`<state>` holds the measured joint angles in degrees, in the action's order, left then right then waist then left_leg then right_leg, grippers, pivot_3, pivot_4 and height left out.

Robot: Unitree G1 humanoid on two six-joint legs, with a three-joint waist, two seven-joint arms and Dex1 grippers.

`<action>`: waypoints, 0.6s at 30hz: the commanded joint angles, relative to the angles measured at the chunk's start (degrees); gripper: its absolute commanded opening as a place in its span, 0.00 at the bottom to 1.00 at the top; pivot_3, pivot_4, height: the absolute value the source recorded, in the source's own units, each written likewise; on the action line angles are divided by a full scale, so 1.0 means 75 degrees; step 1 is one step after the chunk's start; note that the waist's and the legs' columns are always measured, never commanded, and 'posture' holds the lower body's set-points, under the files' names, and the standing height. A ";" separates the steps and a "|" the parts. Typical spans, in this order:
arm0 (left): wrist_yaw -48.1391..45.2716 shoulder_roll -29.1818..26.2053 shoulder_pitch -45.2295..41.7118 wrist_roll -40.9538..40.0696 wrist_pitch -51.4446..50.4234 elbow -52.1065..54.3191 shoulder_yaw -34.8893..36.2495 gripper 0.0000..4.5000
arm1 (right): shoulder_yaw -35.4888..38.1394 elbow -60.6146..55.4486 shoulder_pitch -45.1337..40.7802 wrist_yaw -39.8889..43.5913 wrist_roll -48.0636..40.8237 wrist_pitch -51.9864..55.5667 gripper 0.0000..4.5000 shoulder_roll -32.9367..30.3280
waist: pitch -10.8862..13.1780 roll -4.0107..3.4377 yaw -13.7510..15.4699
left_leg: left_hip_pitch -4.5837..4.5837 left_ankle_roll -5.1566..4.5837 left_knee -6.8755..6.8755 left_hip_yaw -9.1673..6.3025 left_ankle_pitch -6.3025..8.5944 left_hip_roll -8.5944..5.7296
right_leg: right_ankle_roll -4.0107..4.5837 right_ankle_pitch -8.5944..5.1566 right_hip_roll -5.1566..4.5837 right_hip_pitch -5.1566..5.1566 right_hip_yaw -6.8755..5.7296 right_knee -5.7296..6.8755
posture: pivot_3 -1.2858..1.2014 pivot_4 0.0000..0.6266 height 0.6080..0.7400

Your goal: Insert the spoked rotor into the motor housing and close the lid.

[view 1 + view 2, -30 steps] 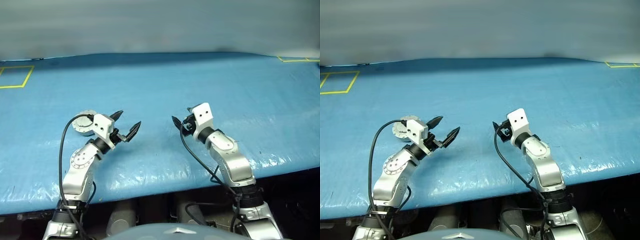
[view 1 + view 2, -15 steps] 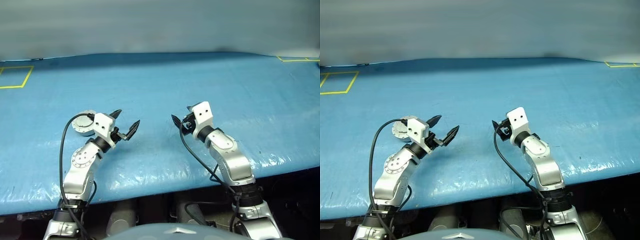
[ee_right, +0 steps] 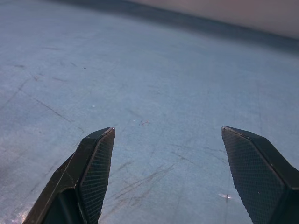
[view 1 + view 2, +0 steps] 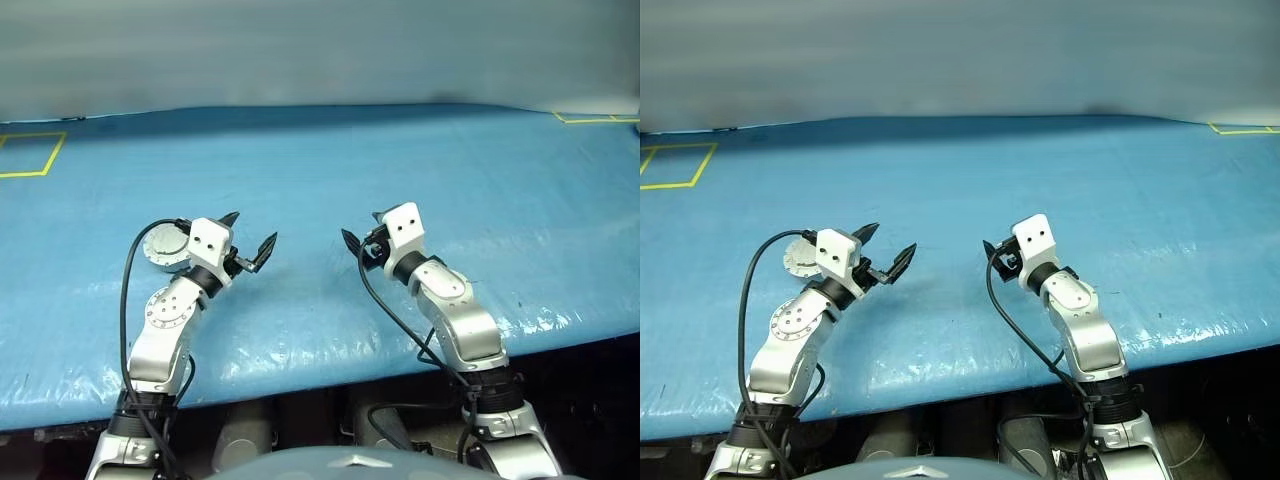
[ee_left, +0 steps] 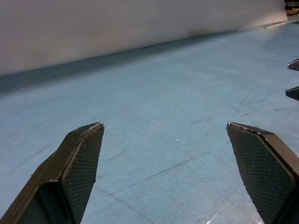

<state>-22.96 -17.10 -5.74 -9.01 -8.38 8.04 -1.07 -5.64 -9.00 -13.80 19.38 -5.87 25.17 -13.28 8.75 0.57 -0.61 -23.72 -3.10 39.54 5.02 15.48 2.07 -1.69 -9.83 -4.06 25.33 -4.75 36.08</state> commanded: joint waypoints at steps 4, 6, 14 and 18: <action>0.0137 0.0038 -0.0134 0.0069 -0.0070 0.0455 -0.0014 1.00 | 0.0172 -0.0191 -0.0078 0.0027 -0.0080 -0.0095 0.85 -0.0027 | 0.0000 0.0000 -0.0001 | 0.0000 -0.0008 0.0000 0.0000 0.0005 0.0001 | 0.0001 -0.0001 0.0000 0.0000 0.0001 0.0000 | 0.52 0.24 1.00; 0.0158 0.0050 -0.0106 0.0048 -0.0123 0.0461 0.0015 1.00 | 0.0145 -0.0179 -0.0103 0.0038 -0.0070 -0.0102 0.85 -0.0021 | 0.0000 0.0000 0.0000 | 0.0001 -0.0009 0.0000 -0.0001 0.0005 0.0001 | 0.0001 -0.0001 0.0000 0.0000 0.0000 0.0001 | 0.52 0.24 1.00; 0.0139 0.0022 -0.0118 -0.0003 -0.0221 0.0466 0.0027 1.00 | 0.0083 -0.0168 -0.0092 0.0042 -0.0056 -0.0092 0.85 0.0012 | 0.0000 0.0000 0.0001 | 0.0001 -0.0003 0.0000 0.0000 0.0001 0.0000 | 0.0001 0.0000 0.0000 0.0000 0.0001 0.0001 | 0.52 0.24 1.00; 0.0084 0.0037 -0.0047 -0.0020 -0.0211 0.0446 -0.0018 1.00 | 0.0115 -0.0264 -0.0048 0.0022 -0.0058 -0.0073 0.85 -0.0005 | 0.0000 0.0000 0.0000 | 0.0000 -0.0003 0.0000 0.0000 0.0002 0.0001 | 0.0001 0.0000 0.0000 0.0000 0.0001 0.0001 | 0.52 0.24 1.00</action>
<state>-22.13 -17.00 -5.72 -9.06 -10.49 9.12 -1.08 -5.69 -9.00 -13.77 19.65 -5.89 25.20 -13.29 8.75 0.57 -0.61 -23.72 -3.13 39.54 5.02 15.49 2.07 -1.68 -9.83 -4.06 25.33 -4.75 36.08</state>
